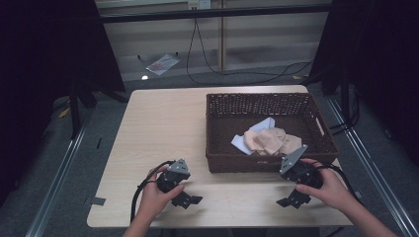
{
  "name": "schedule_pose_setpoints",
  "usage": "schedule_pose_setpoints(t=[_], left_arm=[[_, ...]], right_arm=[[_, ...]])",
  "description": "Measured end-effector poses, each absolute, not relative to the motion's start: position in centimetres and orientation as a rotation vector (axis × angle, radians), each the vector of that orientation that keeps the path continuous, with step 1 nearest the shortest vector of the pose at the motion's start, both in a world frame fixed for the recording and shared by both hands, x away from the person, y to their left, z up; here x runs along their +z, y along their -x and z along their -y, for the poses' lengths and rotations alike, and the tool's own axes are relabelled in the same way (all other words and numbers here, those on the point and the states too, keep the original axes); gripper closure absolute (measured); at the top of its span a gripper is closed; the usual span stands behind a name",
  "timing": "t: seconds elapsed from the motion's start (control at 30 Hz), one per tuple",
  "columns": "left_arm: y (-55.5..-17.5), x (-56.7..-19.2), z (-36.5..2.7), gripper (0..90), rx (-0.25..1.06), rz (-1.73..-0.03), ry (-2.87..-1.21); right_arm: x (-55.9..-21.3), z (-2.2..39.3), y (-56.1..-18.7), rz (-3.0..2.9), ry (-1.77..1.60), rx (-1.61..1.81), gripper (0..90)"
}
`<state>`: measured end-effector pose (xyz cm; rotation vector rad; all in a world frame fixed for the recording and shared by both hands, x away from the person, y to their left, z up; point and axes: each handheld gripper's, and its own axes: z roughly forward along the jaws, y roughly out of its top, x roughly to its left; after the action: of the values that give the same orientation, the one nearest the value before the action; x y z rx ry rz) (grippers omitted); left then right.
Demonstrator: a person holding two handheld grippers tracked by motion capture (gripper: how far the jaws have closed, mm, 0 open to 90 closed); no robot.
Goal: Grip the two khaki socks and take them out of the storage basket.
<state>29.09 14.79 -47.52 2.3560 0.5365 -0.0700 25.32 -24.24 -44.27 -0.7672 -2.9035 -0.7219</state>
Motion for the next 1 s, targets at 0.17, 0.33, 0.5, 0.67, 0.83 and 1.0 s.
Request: schedule_pose_setpoints(t=[0.17,0.33,0.5,0.67,0.83,1.0], left_arm=[[-29.1,-47.5,-14.8,2.9,-0.074,-0.534,-2.358],[-29.1,-47.5,-14.8,2.9,-0.074,-0.534,-2.357],[-29.1,-47.5,-14.8,2.9,-0.072,-0.535,-2.357],[-29.1,-47.5,-14.7,2.9,-0.076,-0.542,-2.344],[-29.1,-47.5,-14.8,2.9,-0.072,-0.536,-2.349],[-29.1,-47.5,-14.8,2.9,-0.075,-0.537,-2.348]], right_arm=[[-43.3,24.3,-25.5,2.902,0.765,-0.698,5.0],[-42.2,24.4,-25.8,2.890,0.755,-0.699,5.1],[-41.2,24.3,-26.2,2.892,0.755,-0.689,5.2],[-40.2,24.0,-26.5,2.879,0.734,-0.675,5.9],[-39.1,23.9,-26.7,2.870,0.731,-0.674,5.9],[-38.0,24.0,-27.0,2.873,0.723,-0.673,5.9]])
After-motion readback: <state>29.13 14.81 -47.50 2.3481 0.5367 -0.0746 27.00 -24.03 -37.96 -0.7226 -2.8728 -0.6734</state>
